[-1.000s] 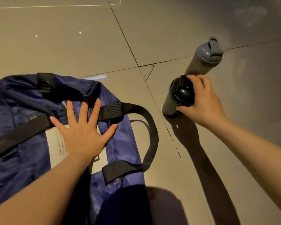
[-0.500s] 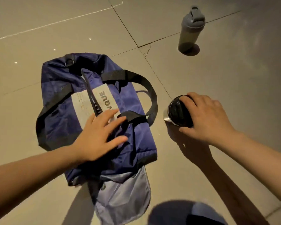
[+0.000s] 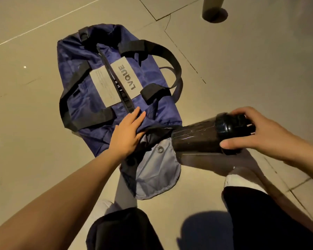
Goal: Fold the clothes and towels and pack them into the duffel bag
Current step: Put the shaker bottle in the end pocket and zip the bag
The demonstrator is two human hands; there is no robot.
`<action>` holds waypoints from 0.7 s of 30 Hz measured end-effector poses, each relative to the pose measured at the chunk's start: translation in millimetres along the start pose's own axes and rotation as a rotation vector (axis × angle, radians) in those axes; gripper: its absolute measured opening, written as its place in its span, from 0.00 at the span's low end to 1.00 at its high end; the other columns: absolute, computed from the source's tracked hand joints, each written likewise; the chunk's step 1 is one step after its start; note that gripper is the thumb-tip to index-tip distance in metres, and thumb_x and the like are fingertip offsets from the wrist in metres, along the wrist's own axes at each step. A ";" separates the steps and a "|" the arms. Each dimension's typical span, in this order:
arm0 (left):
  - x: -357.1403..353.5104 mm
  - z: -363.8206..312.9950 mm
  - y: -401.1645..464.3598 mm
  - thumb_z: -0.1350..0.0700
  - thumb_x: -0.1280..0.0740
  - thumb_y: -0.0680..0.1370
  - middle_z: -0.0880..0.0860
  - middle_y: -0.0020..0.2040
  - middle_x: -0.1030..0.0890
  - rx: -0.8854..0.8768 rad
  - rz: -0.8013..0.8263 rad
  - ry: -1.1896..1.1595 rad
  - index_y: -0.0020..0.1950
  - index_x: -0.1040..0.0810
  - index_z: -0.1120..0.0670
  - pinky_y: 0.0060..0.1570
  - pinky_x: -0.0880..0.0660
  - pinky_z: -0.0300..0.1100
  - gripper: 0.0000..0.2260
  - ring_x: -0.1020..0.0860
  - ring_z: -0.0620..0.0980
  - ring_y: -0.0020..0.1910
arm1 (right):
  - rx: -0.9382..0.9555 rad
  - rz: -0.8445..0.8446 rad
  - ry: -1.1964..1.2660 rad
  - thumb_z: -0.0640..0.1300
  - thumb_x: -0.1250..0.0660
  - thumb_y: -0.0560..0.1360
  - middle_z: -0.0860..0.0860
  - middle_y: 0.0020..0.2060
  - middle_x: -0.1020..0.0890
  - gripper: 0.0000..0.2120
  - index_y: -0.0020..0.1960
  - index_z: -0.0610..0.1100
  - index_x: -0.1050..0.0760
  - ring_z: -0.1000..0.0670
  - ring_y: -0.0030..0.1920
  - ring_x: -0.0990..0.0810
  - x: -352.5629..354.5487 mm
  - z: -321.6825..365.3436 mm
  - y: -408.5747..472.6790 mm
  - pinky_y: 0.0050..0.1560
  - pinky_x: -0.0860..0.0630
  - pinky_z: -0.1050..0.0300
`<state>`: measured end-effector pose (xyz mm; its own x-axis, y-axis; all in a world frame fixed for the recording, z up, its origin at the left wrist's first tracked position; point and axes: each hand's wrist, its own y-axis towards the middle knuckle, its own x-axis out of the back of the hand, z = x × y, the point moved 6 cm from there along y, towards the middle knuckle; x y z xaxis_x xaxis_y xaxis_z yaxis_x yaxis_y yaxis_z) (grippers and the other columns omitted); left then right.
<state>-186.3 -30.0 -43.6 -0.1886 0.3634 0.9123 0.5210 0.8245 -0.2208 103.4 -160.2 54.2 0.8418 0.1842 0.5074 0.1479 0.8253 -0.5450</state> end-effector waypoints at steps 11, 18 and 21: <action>35.3 -55.5 -20.4 0.43 0.48 0.80 0.41 0.75 0.46 -0.128 0.015 -0.338 0.76 0.38 0.48 0.67 0.50 0.24 0.24 0.45 0.39 0.73 | -0.033 -0.091 0.148 0.56 0.19 0.57 0.54 0.55 0.26 0.40 0.62 0.55 0.37 0.52 0.51 0.25 -69.4 -7.1 1.2 0.37 0.31 0.65; 73.2 -134.9 -20.4 0.45 0.46 0.82 0.43 0.74 0.36 -0.256 -0.090 -0.520 0.72 0.35 0.44 0.69 0.44 0.27 0.19 0.39 0.36 0.72 | -0.018 -0.321 0.393 0.61 0.21 0.51 0.54 0.57 0.25 0.41 0.60 0.57 0.35 0.50 0.56 0.24 -49.7 -15.8 -1.9 0.52 0.26 0.53; 78.1 -145.7 -20.6 0.46 0.44 0.82 0.45 0.72 0.30 -0.276 -0.070 -0.536 0.71 0.32 0.45 0.68 0.39 0.29 0.18 0.34 0.38 0.70 | 0.052 -0.375 0.358 0.59 0.19 0.52 0.55 0.59 0.27 0.41 0.59 0.59 0.35 0.52 0.58 0.26 -54.5 -13.5 -2.0 0.56 0.26 0.53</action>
<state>-90.4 -81.7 82.5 -0.5859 0.5390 0.6051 0.6750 0.7378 -0.0036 64.2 -179.1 18.7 0.8618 -0.3160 0.3967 0.4553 0.8268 -0.3305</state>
